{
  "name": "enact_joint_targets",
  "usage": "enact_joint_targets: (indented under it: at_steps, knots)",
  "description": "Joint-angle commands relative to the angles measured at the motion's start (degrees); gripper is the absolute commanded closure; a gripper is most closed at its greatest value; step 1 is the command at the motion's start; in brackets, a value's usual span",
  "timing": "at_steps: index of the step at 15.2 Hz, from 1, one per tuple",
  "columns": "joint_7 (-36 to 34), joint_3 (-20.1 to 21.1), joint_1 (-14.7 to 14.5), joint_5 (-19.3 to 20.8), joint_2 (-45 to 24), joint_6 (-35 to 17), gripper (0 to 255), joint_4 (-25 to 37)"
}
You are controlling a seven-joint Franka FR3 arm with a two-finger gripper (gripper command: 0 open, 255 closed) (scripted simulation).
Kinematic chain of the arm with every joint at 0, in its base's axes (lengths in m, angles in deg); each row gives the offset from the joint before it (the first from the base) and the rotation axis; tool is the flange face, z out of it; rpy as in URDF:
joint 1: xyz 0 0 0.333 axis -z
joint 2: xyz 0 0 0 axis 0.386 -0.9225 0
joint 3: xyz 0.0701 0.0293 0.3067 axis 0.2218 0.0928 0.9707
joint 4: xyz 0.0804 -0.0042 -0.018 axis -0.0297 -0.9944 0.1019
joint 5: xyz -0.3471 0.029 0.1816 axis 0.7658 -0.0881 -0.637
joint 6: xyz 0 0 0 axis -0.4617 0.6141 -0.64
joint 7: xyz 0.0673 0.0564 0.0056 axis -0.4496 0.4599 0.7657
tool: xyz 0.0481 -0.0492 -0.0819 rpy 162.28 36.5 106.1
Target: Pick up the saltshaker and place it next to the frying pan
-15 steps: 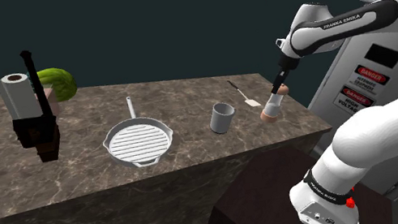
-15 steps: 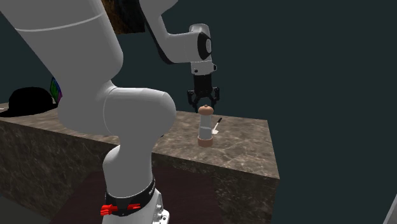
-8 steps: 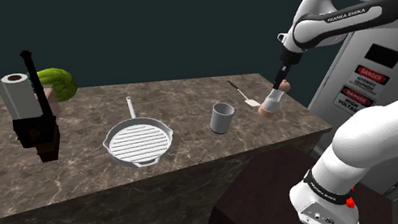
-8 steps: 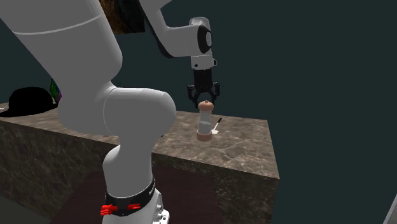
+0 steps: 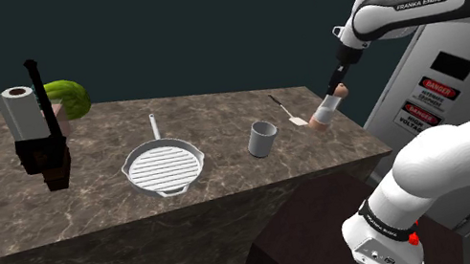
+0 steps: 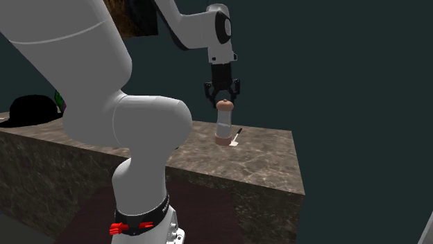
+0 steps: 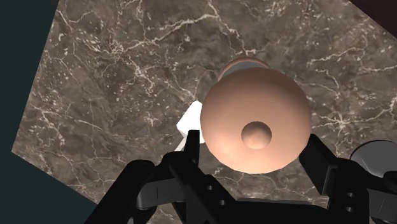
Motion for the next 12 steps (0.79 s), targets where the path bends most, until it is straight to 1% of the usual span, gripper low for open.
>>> enact_joint_targets:
  at_steps: [1,12]
  knots:
    - [0.03,0.41,-0.10,-0.28,0.49,1.73,255,1.21]
    - [0.66,2.08,-0.60,-1.67,1.78,10.50,255,8.70]
